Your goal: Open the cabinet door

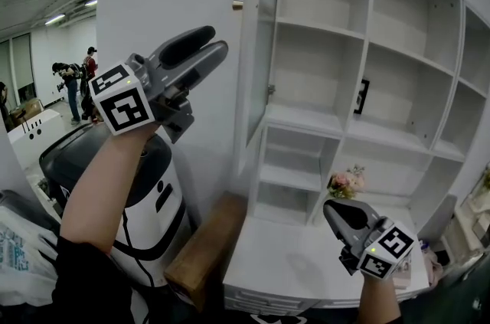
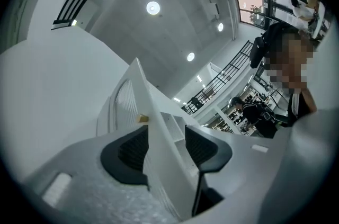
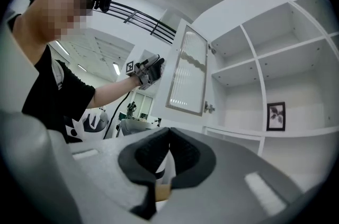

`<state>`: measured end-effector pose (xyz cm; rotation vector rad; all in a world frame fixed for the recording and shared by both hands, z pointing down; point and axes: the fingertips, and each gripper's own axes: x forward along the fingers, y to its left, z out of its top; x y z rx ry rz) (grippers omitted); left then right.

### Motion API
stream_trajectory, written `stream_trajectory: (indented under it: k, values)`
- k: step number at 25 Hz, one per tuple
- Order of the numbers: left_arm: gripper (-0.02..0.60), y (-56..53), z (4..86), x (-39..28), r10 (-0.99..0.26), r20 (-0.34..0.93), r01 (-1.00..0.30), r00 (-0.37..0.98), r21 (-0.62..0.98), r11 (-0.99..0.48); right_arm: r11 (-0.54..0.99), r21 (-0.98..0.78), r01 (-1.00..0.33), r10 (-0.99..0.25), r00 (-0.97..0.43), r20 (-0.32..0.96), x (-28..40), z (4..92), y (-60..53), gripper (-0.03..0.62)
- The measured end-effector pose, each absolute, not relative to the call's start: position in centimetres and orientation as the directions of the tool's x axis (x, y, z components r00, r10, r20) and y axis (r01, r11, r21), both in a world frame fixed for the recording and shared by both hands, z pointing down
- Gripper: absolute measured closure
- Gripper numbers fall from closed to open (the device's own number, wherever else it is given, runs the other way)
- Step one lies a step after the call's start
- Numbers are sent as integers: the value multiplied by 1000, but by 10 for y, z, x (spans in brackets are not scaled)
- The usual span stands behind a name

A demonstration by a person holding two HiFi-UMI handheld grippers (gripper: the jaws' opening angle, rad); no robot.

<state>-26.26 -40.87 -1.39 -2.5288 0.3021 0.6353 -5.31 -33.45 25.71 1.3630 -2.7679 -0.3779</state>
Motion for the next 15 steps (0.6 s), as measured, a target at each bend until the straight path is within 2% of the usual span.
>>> stream_trajectory:
  k: [6, 8, 12, 15]
  values:
    - [385, -361, 57, -254, -243, -399, -394, 884, -358, -846, 626, 263, -735, -732, -669, -127, -74, 240, -288, 591]
    - [416, -342, 93, -249, -272, -367, -393, 890, -311, -865, 632, 247, -734, -725, -673, -144, -72, 241, -267, 591]
    - [470, -311, 162, -229, -337, -336, -398, 879, -130, -908, 630, 210, -748, -727, -663, -179, -61, 237, -237, 591]
    - [480, -282, 213, -205, -344, -291, -361, 893, -4, -933, 628, 175, -758, -736, -652, -181, -55, 246, -215, 591]
